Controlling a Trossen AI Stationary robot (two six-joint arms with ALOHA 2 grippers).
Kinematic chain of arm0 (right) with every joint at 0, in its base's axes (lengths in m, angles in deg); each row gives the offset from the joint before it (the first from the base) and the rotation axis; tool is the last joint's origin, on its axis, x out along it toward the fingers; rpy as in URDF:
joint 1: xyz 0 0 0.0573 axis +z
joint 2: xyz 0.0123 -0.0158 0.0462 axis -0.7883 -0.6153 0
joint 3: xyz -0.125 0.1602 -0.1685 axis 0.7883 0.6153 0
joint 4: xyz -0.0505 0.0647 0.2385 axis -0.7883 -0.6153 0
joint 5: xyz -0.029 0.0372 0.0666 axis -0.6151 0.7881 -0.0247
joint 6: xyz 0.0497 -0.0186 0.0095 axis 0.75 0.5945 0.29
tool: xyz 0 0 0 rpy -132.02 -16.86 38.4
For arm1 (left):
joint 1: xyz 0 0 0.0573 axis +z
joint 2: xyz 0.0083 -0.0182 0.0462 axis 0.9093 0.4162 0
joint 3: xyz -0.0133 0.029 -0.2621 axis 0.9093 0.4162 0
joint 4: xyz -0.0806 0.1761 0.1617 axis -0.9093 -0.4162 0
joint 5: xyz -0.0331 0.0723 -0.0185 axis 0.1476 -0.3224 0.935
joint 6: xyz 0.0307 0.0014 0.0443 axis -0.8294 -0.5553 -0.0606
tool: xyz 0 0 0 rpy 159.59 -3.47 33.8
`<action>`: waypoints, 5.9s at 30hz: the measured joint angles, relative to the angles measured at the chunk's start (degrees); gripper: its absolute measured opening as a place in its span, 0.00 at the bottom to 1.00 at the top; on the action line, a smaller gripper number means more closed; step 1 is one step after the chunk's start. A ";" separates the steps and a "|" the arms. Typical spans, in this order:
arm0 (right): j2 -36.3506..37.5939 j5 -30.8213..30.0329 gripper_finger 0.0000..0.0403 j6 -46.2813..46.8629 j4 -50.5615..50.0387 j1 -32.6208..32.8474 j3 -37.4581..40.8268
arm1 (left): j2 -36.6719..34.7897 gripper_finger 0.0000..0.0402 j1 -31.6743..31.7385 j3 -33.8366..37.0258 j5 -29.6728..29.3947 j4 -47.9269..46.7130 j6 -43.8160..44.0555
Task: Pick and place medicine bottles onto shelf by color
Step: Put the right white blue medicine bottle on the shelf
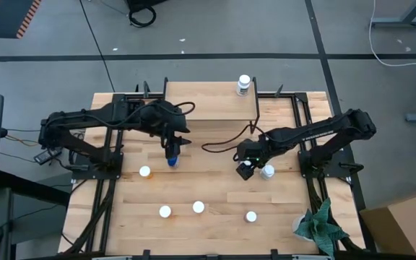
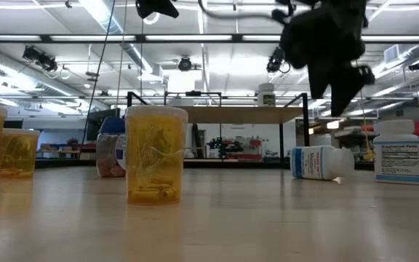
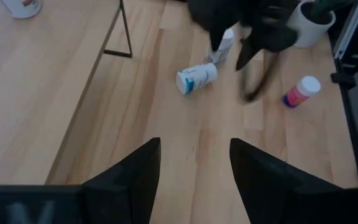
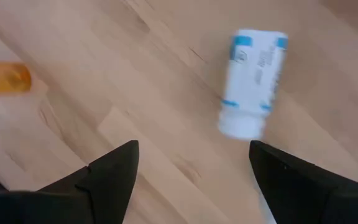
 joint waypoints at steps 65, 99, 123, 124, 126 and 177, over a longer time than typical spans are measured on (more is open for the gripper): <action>-0.03 2.98 0.45 -4.38 -21.56 -0.78 -9.63 | 0.00 0.43 -0.01 -0.02 -1.92 -2.32 1.55; -30.02 -2.18 0.45 -30.88 -37.30 -33.66 -69.41 | 0.04 0.43 0.00 -0.07 -2.14 -3.57 3.48; -24.11 -3.66 0.45 -50.60 -37.21 -32.42 -63.48 | 0.02 0.43 0.04 -0.07 -3.13 -5.95 2.95; -24.11 -3.66 0.45 -52.01 -37.21 -32.42 -63.46 | 0.02 0.43 0.05 -0.07 -3.13 -5.95 2.97; -24.11 -3.66 0.45 -54.41 -37.23 -32.44 -63.44 | 0.02 0.43 0.07 -0.07 -3.13 -5.95 2.97; -15.68 -6.42 0.46 -56.99 -35.38 -35.19 -46.08 | 0.02 0.36 0.05 -0.05 -3.87 -5.84 5.38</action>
